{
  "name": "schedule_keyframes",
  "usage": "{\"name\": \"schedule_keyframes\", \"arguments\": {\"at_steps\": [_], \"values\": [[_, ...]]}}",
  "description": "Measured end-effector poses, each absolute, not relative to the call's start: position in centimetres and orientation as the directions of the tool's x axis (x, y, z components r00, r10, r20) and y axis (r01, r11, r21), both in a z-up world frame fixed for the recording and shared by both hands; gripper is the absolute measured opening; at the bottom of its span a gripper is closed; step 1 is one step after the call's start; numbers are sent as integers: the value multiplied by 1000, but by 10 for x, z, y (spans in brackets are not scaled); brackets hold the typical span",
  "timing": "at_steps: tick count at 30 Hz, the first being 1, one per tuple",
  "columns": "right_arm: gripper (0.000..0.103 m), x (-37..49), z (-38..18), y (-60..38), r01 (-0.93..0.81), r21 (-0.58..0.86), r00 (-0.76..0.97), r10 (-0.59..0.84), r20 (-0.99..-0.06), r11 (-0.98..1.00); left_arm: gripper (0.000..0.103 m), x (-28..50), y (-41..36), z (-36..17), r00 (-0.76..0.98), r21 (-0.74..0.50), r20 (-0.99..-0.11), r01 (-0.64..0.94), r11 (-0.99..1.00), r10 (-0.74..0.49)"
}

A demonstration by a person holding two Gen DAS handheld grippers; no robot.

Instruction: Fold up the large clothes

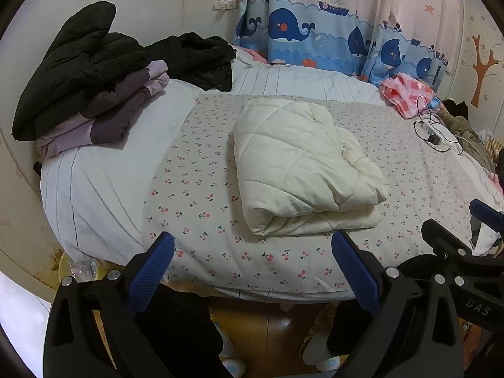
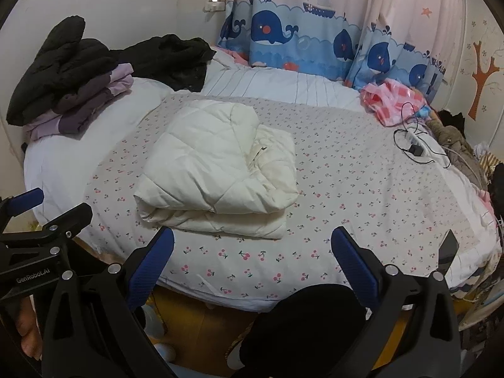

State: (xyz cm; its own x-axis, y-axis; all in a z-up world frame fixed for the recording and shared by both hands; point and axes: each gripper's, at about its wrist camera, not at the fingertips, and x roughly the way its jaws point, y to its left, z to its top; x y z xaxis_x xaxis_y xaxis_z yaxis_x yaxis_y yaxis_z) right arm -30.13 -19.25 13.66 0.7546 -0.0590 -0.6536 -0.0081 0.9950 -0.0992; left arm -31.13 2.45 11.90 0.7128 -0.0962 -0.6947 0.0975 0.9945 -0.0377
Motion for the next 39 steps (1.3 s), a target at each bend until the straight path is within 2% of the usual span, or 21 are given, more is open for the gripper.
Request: {"name": "schedule_keyframes", "arguments": {"at_steps": [14, 25, 39], "values": [[96, -310, 141, -200, 15, -108, 767, -81, -637, 994, 96, -322, 15, 127, 716, -61, -683, 145, 988, -147], [96, -309, 139, -209, 17, -62, 760, -53, -648, 998, 96, -320, 12, 122, 695, -12, -714, 105, 994, -82], [96, -292, 132, -202, -2, -13, 750, -7, -662, 1000, 96, -319, 24, 121, 680, -16, -729, 101, 995, -81]]}}
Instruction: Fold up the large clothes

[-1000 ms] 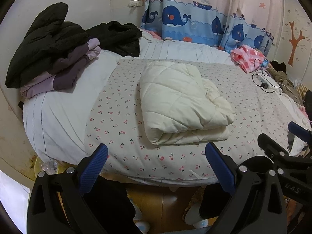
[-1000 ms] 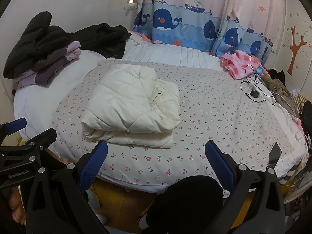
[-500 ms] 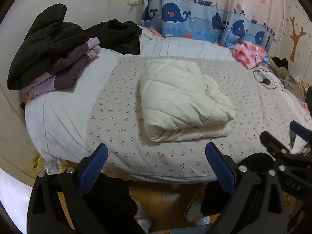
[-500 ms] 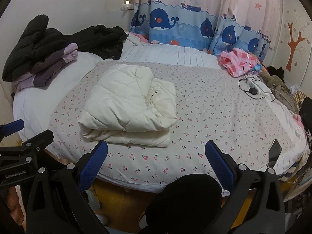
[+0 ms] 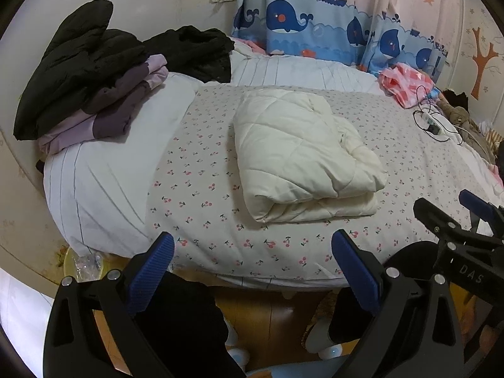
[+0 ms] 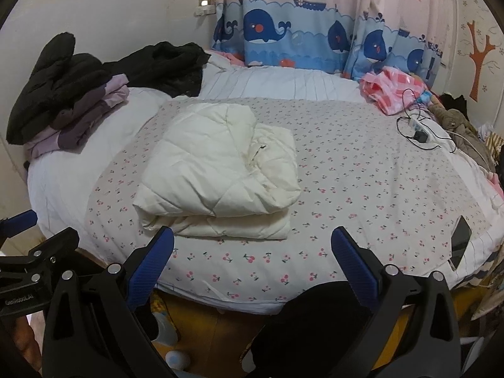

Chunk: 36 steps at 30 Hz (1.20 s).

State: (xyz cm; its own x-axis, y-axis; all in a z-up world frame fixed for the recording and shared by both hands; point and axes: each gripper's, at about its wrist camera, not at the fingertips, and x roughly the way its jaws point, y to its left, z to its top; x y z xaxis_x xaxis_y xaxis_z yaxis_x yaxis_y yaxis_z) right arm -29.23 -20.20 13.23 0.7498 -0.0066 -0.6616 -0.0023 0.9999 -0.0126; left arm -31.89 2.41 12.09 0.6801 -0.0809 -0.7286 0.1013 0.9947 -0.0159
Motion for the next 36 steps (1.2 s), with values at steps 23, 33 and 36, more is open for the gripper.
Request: {"name": "schedule_keyframes", "arguments": {"at_steps": [23, 33, 36], "values": [[96, -305, 135, -197, -1, -11, 758, -6, -653, 1000, 96, -328, 22, 127, 697, -4, -715, 87, 996, -64], [96, -309, 136, -202, 9, 1, 763, -6, -647, 1000, 96, -332, 17, 130, 711, -2, -701, 80, 997, -58], [96, -309, 136, -203, 10, 2, 763, -7, -646, 1000, 96, -332, 16, 130, 711, 0, -701, 81, 997, -58]]}}
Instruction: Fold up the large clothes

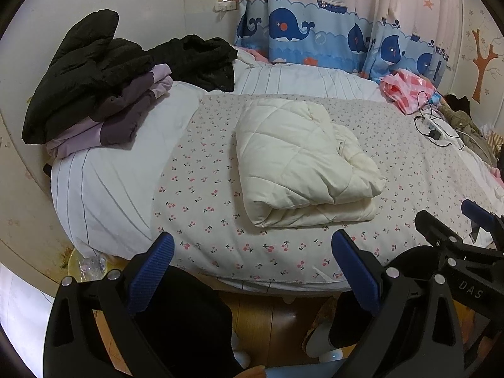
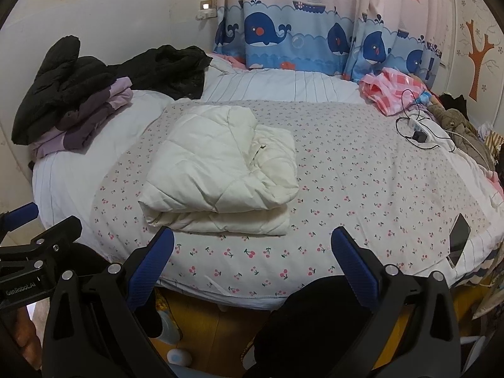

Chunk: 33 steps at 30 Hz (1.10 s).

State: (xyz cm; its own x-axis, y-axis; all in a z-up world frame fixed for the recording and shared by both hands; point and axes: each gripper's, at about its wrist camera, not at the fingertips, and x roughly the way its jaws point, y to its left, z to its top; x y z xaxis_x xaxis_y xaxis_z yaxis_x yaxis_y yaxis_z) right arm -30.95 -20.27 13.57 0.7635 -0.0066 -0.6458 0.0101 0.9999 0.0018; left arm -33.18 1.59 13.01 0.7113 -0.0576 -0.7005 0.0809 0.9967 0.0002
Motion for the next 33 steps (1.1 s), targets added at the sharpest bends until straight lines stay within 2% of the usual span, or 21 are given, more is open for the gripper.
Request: {"name": "schedule_keyframes", "arguments": {"at_steps": [33], "values": [[96, -314, 131, -203, 6, -6, 759, -8, -652, 1000, 96, -331, 9, 128, 710, 39, -704, 67, 997, -20]]}}
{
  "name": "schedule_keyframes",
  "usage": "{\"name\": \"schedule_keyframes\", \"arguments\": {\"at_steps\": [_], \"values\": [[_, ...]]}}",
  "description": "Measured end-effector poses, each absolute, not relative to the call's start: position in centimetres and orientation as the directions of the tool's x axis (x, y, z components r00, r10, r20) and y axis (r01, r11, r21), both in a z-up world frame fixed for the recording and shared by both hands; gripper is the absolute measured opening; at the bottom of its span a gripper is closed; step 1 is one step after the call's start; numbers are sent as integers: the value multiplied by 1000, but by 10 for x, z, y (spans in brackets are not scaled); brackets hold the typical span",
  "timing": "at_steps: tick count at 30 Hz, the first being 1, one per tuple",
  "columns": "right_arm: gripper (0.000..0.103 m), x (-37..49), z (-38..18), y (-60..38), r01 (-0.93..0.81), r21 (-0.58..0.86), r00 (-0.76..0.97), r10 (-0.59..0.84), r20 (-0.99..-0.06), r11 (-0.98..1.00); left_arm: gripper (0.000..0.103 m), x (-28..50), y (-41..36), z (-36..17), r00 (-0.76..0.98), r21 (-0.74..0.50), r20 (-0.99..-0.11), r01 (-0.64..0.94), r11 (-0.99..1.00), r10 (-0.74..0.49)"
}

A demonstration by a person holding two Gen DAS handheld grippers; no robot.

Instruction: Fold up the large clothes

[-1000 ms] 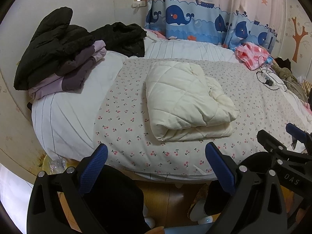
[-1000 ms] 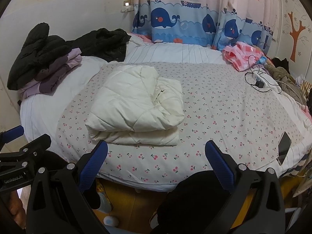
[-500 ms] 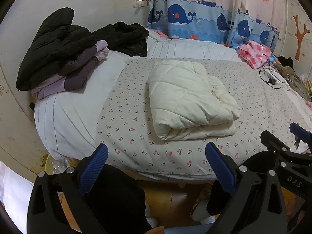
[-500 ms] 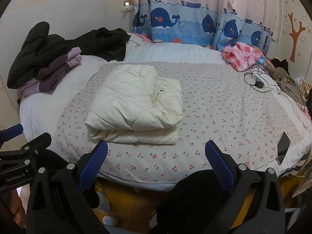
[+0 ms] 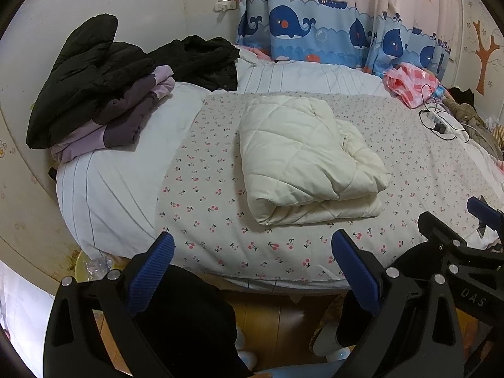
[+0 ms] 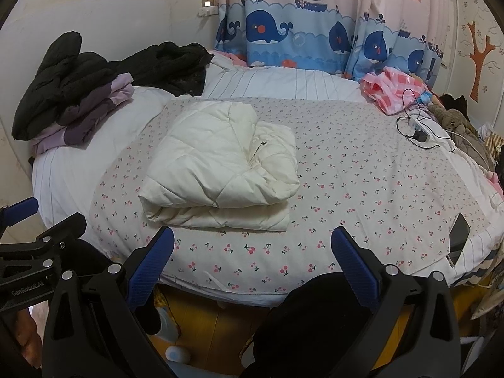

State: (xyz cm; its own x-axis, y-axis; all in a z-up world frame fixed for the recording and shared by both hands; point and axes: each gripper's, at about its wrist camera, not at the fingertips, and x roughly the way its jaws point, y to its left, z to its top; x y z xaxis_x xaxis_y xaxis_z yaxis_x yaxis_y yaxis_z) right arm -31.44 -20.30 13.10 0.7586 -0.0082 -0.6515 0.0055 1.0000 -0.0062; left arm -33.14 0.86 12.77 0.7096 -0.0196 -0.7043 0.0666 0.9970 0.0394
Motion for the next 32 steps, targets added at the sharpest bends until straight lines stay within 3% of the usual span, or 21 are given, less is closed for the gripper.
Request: {"name": "schedule_keyframes", "arguments": {"at_steps": [13, 17, 22, 32], "values": [[96, -314, 123, -203, -2, -2, 750, 1, -662, 1000, 96, -327, 9, 124, 680, 19, -732, 86, 996, -45], [96, -314, 119, -206, -5, -2, 744, 3, -668, 1000, 96, -331, 13, 127, 704, -35, -703, 111, 993, -103], [96, -311, 118, -211, -2, 17, 740, 13, -672, 1000, 96, -333, 12, 132, 728, 4, -682, 95, 996, -67], [96, -313, 125, -201, -22, -13, 748, 8, -664, 1000, 96, -327, 15, 120, 668, -19, -741, 86, 996, -72]]}}
